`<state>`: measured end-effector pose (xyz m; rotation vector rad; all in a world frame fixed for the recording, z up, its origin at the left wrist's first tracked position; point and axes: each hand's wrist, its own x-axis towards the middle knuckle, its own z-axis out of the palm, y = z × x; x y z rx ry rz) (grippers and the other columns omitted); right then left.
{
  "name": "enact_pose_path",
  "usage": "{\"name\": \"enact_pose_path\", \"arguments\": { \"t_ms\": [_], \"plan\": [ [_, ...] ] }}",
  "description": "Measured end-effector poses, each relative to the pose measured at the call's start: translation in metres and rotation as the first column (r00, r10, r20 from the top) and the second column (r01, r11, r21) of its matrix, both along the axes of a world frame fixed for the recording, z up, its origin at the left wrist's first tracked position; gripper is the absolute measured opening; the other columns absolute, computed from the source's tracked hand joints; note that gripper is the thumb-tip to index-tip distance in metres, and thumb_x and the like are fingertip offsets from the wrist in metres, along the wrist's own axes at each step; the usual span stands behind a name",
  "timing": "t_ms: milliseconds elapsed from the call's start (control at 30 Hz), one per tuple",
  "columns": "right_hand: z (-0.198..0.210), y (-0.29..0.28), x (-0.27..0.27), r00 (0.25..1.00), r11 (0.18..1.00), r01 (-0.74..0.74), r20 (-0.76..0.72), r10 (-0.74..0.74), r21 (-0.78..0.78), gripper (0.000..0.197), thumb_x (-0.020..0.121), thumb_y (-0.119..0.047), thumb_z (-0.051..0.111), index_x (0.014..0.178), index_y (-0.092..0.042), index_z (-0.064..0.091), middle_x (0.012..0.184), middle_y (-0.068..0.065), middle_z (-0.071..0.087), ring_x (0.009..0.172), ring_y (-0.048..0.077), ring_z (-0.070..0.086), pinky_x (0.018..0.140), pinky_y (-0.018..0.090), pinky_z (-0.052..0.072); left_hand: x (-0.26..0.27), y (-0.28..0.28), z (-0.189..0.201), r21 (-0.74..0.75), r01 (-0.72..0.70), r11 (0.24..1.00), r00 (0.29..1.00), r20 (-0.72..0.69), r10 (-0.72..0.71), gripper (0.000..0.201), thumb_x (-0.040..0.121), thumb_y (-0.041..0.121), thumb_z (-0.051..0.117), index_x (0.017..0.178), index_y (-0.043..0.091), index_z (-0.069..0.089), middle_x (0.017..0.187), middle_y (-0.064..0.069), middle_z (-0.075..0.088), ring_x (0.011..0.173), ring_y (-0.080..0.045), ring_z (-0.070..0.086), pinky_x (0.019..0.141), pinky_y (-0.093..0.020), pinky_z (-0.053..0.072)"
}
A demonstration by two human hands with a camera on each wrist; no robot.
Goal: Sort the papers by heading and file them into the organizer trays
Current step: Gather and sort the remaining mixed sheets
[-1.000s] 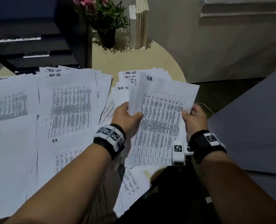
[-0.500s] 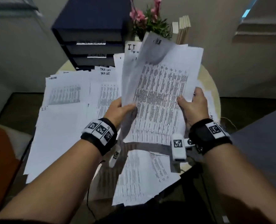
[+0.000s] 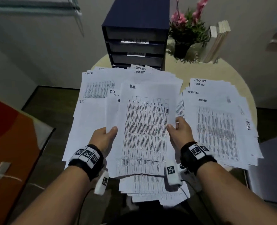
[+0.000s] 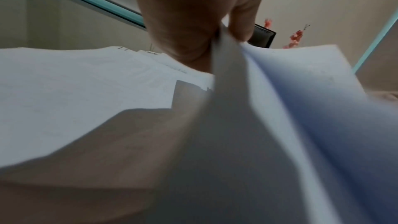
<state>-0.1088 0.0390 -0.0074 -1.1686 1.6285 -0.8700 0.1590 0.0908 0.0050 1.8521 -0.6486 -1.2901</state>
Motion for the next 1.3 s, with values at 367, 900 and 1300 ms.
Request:
{"name": "enact_pose_path", "arguments": {
  "t_ms": [367,900,1300],
  "plan": [
    [-0.031,0.013,0.032,0.994,0.997,0.043,-0.102,-0.036,0.061,0.027,0.09,-0.009,0.066,0.114,-0.017,0.056,0.081,-0.002,0.051,0.075,0.008,0.052,0.067,0.019,0.039,0.062,0.026,-0.037,-0.075,0.094,0.993,0.983,0.167,-0.081,0.086,0.091,0.011,0.067,0.145,0.057,0.019,0.157,0.015,0.03,0.144,-0.016,0.033,0.115,-0.047,0.032],
    [-0.039,0.022,0.049,0.985,0.994,-0.11,-0.131,0.112,0.026,0.009,0.097,-0.007,0.051,0.103,-0.012,0.046,0.076,-0.004,0.056,0.065,0.011,0.05,0.049,0.007,0.037,0.057,0.018,-0.062,0.02,-0.072,0.997,0.997,-0.039,0.073,0.026,0.08,0.016,0.081,0.102,0.012,0.067,0.115,-0.006,0.07,0.1,-0.022,0.07,0.099,-0.041,0.052],
    [-0.038,0.006,0.036,1.0,0.999,0.01,0.012,-0.01,0.049,0.039,0.086,0.012,0.052,0.092,-0.026,0.055,0.093,0.005,0.062,0.082,0.019,0.057,0.069,0.024,0.048,0.052,0.02,-0.038,-0.058,-0.115,0.992,0.974,0.192,0.124,0.031,0.078,0.01,0.081,0.098,0.02,0.059,0.101,-0.008,0.065,0.091,-0.024,0.065,0.071,-0.021,0.053]
  ]
}}
